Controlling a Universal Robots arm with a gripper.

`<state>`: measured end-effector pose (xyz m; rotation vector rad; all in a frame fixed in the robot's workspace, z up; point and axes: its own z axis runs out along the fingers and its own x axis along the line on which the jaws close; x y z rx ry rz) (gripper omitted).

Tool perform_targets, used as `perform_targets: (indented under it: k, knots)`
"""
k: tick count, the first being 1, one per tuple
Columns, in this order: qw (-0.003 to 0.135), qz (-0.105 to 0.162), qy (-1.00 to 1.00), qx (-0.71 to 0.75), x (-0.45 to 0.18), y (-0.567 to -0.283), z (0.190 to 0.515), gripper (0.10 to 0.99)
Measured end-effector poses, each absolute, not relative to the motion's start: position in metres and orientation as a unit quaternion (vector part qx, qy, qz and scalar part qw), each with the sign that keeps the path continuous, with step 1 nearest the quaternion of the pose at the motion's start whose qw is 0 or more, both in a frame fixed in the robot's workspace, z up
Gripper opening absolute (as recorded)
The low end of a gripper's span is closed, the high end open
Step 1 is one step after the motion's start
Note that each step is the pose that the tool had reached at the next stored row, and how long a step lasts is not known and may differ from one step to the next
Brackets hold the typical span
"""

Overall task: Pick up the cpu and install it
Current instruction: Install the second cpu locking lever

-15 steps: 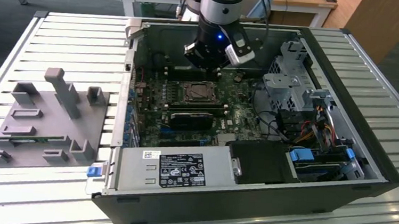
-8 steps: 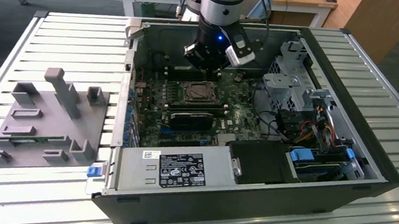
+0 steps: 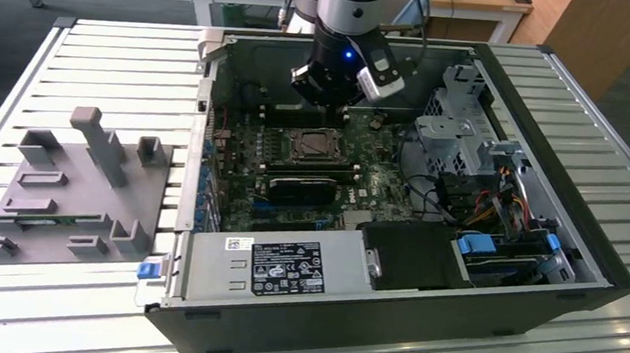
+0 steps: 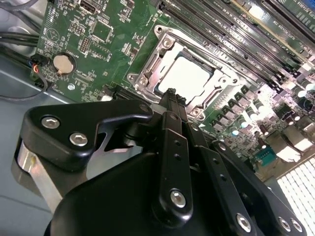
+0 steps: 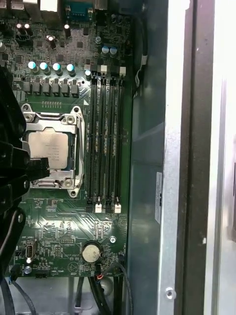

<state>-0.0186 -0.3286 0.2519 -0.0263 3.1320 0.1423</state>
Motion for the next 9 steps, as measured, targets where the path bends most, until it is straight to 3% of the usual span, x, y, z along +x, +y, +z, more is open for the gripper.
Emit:
perform_targets:
  k: [9]
  knots:
    - [0.003,0.045,0.999,-0.008,-0.019,-0.329,0.265,0.106]
